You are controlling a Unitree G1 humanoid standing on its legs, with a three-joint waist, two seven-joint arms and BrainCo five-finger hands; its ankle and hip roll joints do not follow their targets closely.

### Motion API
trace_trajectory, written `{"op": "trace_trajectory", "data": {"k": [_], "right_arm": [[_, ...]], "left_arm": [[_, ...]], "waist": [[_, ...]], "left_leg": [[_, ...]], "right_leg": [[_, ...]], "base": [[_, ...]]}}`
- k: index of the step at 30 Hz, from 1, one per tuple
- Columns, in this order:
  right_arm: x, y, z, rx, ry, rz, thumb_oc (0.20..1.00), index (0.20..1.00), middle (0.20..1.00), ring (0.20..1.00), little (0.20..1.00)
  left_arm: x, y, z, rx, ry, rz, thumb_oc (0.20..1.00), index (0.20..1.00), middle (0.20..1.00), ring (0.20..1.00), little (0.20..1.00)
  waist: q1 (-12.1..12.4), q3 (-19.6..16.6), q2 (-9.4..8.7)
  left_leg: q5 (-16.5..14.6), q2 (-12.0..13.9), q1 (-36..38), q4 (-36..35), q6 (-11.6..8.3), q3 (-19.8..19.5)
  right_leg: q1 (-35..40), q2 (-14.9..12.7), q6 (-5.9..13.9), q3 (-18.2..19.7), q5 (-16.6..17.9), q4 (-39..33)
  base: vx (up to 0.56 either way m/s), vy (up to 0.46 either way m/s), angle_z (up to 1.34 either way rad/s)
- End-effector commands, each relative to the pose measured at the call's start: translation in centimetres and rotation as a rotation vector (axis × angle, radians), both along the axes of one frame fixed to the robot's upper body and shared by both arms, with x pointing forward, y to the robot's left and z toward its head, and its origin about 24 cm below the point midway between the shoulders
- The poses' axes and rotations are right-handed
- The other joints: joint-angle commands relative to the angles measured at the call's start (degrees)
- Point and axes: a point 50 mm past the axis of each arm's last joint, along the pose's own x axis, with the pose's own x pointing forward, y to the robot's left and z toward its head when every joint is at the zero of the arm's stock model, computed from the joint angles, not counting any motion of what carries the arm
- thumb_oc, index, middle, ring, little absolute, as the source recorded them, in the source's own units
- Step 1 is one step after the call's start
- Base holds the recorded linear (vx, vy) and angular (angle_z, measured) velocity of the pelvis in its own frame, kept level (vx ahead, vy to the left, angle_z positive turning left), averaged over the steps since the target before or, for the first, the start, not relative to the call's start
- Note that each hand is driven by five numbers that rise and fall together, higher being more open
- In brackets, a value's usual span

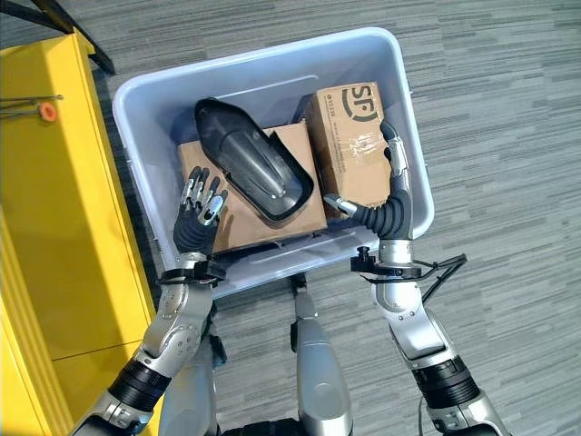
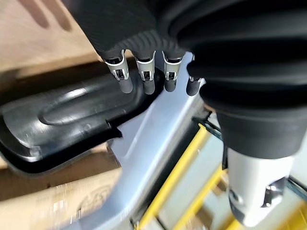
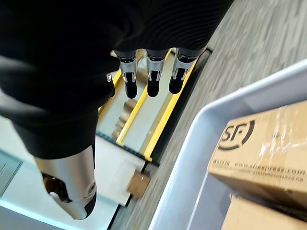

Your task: Move parts from the plastic box to the shelf.

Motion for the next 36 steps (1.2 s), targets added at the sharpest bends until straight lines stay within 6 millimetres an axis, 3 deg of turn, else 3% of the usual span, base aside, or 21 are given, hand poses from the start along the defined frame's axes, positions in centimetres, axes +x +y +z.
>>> {"op": "trace_trajectory", "data": {"k": [1,8,17,26,36], "right_arm": [[0.0,0.1,2.1,0.071,-0.134,-0.007,1.000,1.000,1.000,1.000,1.000],[-0.1,0.4,2.0,0.099,-0.150,-0.015,1.000,1.000,1.000,1.000,1.000],[-0.2,1.0,2.1,0.120,-0.173,-0.002,1.000,1.000,1.000,1.000,1.000],[-0.5,1.2,2.2,0.123,-0.191,0.007,1.000,1.000,1.000,1.000,1.000],[-0.9,1.7,2.4,0.113,-0.215,0.024,1.000,1.000,1.000,1.000,1.000]], "left_arm": [[0.8,2.0,1.3,-0.022,-0.051,0.127,1.000,1.000,1.000,1.000,1.000],[2.1,3.9,1.2,-0.045,0.009,0.328,1.000,1.000,1.000,1.000,1.000],[3.7,4.7,1.3,-0.046,0.096,0.497,1.000,1.000,1.000,1.000,1.000],[4.7,4.3,1.5,-0.019,0.139,0.534,1.000,1.000,1.000,1.000,1.000],[6.0,2.3,-0.5,0.085,0.294,0.524,1.000,1.000,1.000,1.000,1.000]], "waist": [[0.59,-2.95,-2.71],[-0.81,-2.92,-4.40],[-2.23,-2.22,-6.27],[-3.34,-1.73,-6.91],[-4.89,-1.12,-7.50]], "left_leg": [[-2.93,2.83,8.91,0.27,-4.35,0.17],[-2.82,3.37,9.08,0.27,-4.62,1.47],[-2.97,3.71,8.85,0.27,-4.86,2.38],[-3.40,3.99,8.68,0.27,-4.93,2.85],[-3.46,4.10,8.14,0.27,-4.87,3.15]], "right_leg": [[-3.10,2.26,2.51,2.04,1.56,8.19],[-4.13,3.22,2.39,3.00,2.10,8.06],[-5.50,4.15,2.28,3.79,2.63,7.87],[-6.34,4.58,2.29,4.00,2.59,7.93],[-7.75,5.10,2.12,4.95,3.01,7.80]], "base": [[0.01,-0.014,-0.10],[0.01,-0.005,-0.09],[0.00,-0.005,-0.06],[0.01,0.002,-0.04],[0.00,-0.004,-0.03]]}}
